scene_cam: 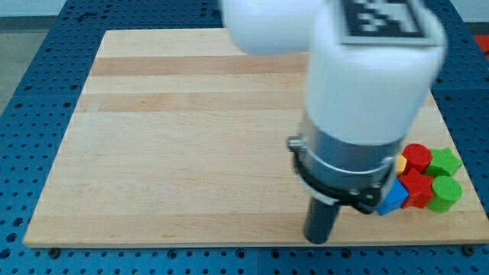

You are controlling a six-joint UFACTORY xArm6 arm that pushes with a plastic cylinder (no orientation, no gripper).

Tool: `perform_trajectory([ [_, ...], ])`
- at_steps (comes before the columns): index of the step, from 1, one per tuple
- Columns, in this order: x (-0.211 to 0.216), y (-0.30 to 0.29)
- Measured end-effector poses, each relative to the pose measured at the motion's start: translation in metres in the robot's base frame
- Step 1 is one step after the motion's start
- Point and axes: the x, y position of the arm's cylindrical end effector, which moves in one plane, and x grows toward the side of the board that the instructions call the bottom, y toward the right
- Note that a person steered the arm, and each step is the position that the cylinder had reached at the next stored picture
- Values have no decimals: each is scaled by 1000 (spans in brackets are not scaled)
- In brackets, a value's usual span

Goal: Point your arm towards the group of blocks

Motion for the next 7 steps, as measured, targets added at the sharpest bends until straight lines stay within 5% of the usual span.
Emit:
perform_trajectory([
  [7, -1, 126],
])
